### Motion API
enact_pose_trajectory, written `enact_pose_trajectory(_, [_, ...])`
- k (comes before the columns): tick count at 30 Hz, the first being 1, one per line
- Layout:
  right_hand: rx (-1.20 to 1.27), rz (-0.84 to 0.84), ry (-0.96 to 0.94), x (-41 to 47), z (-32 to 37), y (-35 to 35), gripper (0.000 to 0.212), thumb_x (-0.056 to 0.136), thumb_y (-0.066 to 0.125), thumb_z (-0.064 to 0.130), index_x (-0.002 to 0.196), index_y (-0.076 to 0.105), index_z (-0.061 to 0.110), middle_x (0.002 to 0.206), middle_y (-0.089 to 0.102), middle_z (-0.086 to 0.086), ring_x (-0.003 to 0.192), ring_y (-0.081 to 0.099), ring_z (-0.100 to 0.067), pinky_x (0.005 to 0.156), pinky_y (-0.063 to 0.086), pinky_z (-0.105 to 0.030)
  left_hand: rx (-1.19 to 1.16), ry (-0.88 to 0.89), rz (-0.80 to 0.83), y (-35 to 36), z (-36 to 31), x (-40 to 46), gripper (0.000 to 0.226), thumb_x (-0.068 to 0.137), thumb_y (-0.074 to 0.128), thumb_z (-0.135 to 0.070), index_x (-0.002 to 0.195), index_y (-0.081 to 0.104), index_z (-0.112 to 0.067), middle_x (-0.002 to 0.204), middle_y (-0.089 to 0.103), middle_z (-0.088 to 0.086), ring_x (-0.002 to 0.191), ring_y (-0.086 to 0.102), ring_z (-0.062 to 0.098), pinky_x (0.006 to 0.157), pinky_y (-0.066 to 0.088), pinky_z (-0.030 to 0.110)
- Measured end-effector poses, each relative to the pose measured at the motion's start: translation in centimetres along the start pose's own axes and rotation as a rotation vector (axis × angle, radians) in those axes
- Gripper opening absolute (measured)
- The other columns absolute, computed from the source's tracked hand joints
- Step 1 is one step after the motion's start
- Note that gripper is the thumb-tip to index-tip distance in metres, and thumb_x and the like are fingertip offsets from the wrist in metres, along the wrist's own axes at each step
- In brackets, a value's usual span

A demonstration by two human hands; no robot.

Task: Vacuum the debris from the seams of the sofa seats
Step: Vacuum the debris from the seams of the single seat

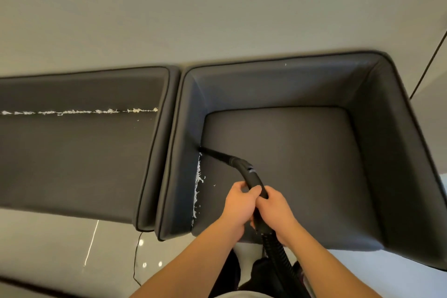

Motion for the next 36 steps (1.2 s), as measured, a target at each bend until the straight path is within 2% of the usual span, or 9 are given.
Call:
enact_pose_trajectory(3, [0.101, 0.018, 0.051, 1.5, -0.1, -0.1, 0.016, 0.097, 0.054, 0.012, 0.107, 0.067, 0.008, 0.066, 0.066, -0.016, 0.053, 0.061, -0.028, 0.052, 0.051, -0.035, 0.068, -0.013, -0.021, 0.7, -0.8, 1.3, 0.030, 0.098, 0.061, -0.029, 0.126, 0.055, -0.018, 0.087, 0.061, 0.004, 0.056, 0.050, 0.009, 0.045, 0.039, 0.023])
enact_pose_trajectory(7, [0.093, 0.012, 0.133, 3.3, 0.3, 0.1, 0.015, 0.097, 0.056, 0.016, 0.106, 0.066, 0.008, 0.072, 0.070, -0.018, 0.057, 0.066, -0.032, 0.052, 0.055, -0.037, 0.058, 0.002, -0.076, 0.8, -1.7, 2.7, 0.031, 0.097, 0.058, -0.028, 0.125, 0.058, -0.015, 0.098, 0.068, 0.006, 0.070, 0.059, 0.017, 0.054, 0.043, 0.028])
enact_pose_trajectory(10, [-0.375, 0.026, 0.010, 5.1, 3.2, 1.0, 0.017, 0.093, 0.059, 0.023, 0.106, 0.063, 0.012, 0.090, 0.074, -0.013, 0.080, 0.073, -0.035, 0.073, 0.062, -0.049, 0.006, 0.028, -0.197, -0.4, -3.0, 3.1, 0.025, 0.097, 0.053, -0.025, 0.116, 0.060, -0.011, 0.095, 0.067, 0.005, 0.082, 0.062, 0.020, 0.066, 0.045, 0.032])
enact_pose_trajectory(12, [-0.742, 0.059, -0.091, 5.4, 6.1, 2.8, 0.022, 0.093, 0.058, 0.030, 0.108, 0.055, 0.014, 0.105, 0.069, -0.010, 0.095, 0.069, -0.034, 0.081, 0.058, -0.046, -0.139, 0.013, -0.266, -2.1, -3.6, 2.8, 0.016, 0.097, 0.050, -0.025, 0.104, 0.060, -0.014, 0.087, 0.063, 0.004, 0.077, 0.058, 0.019, 0.062, 0.043, 0.031])
enact_pose_trajectory(16, [-1.107, 0.088, -0.246, 4.4, 10.6, 7.0, 0.026, 0.099, 0.047, 0.031, 0.117, 0.052, 0.012, 0.122, 0.064, -0.012, 0.112, 0.062, -0.036, 0.076, 0.042, -0.038, -0.479, -0.049, -0.273, -5.5, -3.2, 1.6, 0.018, 0.099, 0.050, -0.025, 0.096, 0.063, -0.013, 0.082, 0.066, 0.008, 0.080, 0.062, 0.024, 0.064, 0.047, 0.034])
enact_pose_trajectory(20, [-1.271, 0.117, -0.356, 2.3, 9.5, 10.5, 0.028, 0.101, 0.044, 0.024, 0.124, 0.049, 0.011, 0.122, 0.066, -0.012, 0.113, 0.063, -0.034, 0.075, 0.038, -0.038, -0.585, -0.104, -0.261, -7.5, -0.5, -0.2, 0.023, 0.100, 0.050, -0.025, 0.088, 0.065, -0.013, 0.064, 0.068, 0.004, 0.070, 0.063, 0.022, 0.061, 0.048, 0.034])
enact_pose_trajectory(26, [-1.102, 0.174, -0.246, -0.5, 2.8, 7.8, 0.028, 0.096, 0.050, 0.038, 0.110, 0.041, 0.016, 0.113, 0.068, -0.012, 0.106, 0.065, -0.037, 0.075, 0.042, -0.039, -0.444, -0.227, -0.144, -5.6, 3.8, -2.3, 0.025, 0.104, 0.051, -0.026, 0.114, 0.065, -0.008, 0.107, 0.072, 0.018, 0.095, 0.069, 0.033, 0.075, 0.058, 0.044])
enact_pose_trajectory(31, [-0.691, 0.060, -0.125, -1.3, 2.4, 1.7, 0.019, 0.084, 0.050, 0.042, 0.092, 0.051, 0.025, 0.086, 0.070, -0.005, 0.078, 0.070, -0.030, 0.075, 0.059, -0.045, -0.219, -0.091, -0.026, -1.6, 1.9, -2.6, 0.032, 0.099, 0.060, -0.034, 0.109, 0.066, -0.003, 0.106, 0.073, 0.018, 0.094, 0.072, 0.030, 0.081, 0.061, 0.042])
enact_pose_trajectory(36, [-0.597, 0.009, -0.104, -2.3, 1.8, -2.1, 0.012, 0.095, 0.053, 0.033, 0.097, 0.056, 0.022, 0.073, 0.073, -0.005, 0.054, 0.072, -0.023, 0.059, 0.061, -0.040, -0.111, -0.079, 0.079, 1.9, 1.1, -3.3, 0.028, 0.099, 0.059, -0.035, 0.111, 0.063, -0.009, 0.101, 0.072, 0.009, 0.094, 0.072, 0.024, 0.085, 0.063, 0.045])
Point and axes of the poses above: each hand's wrist, its own x-axis towards the middle knuckle, its own y-axis out of the palm, z = x × y, the point moved 8 cm from there along x, towards the middle knuckle
